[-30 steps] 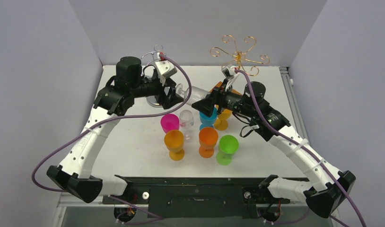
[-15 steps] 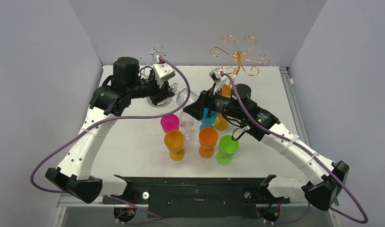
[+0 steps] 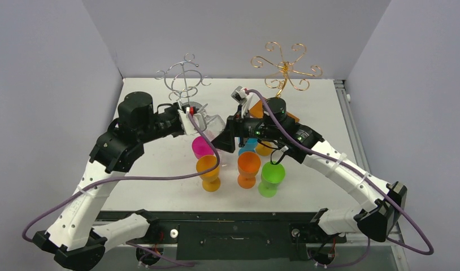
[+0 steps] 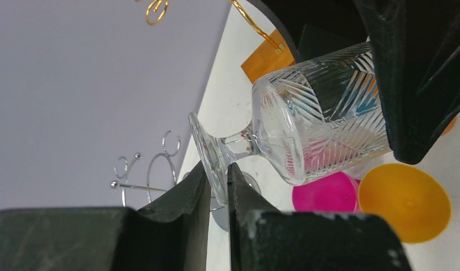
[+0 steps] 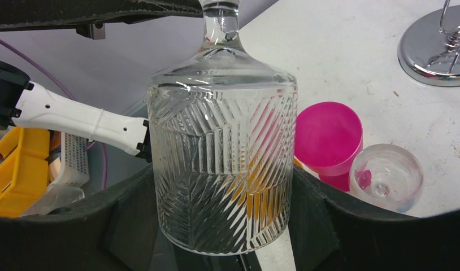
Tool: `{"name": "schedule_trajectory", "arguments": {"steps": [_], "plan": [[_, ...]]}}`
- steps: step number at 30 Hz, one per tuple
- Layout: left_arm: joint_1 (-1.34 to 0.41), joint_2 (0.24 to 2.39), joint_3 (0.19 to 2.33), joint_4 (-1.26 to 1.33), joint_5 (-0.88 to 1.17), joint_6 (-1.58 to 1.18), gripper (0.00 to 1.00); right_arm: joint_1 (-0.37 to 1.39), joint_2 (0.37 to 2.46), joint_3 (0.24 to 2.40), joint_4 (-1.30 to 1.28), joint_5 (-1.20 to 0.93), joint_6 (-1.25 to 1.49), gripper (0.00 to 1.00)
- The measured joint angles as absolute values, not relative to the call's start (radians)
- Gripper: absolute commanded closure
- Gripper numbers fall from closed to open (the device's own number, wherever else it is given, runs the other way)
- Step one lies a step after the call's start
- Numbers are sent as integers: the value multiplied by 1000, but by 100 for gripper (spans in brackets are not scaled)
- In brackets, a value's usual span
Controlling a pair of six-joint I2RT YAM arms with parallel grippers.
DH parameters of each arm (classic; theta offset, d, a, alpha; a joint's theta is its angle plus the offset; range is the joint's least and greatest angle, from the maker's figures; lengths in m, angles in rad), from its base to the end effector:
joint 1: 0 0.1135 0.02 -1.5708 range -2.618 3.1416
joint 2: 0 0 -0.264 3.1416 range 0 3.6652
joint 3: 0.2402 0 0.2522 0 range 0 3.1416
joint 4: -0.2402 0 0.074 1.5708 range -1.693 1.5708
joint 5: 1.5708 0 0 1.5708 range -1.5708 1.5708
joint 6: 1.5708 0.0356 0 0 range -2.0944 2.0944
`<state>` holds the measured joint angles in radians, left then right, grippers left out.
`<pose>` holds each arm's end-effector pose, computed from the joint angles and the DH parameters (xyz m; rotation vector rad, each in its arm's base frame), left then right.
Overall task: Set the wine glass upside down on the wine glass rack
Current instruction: Turn the wine glass upside down at the wine rack.
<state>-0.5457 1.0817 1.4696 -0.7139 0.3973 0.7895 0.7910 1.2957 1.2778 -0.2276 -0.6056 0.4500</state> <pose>0.1649 -0.1162 0.4605 1.3600 1.2919 -0.2090 0.1926 0.2236 0.3981 -0.8025 1.8483 1.3858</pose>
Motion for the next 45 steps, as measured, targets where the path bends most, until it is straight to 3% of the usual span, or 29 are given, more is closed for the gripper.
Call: {"name": "schedule_trajectory", "arguments": {"steps": [3,11,25,37,45], "plan": [[-568,1047,1435,-669,376,856,100,794,1316,1309,-252,-629,429,24],[-673,1002,1365,-662,401,1063,100,795,1378,1423,-269,-640,408,21],[-699,962,1319,-638,376,1209,100,792,1349,1367,-313,-683,347,19],[-699,929,1319,-579,366,1236,100,794,1283,1220,-150,-686,376,18],[-713,930,1320,-580,360,1249,100,801,1322,1219,-22,-698,418,28]]}}
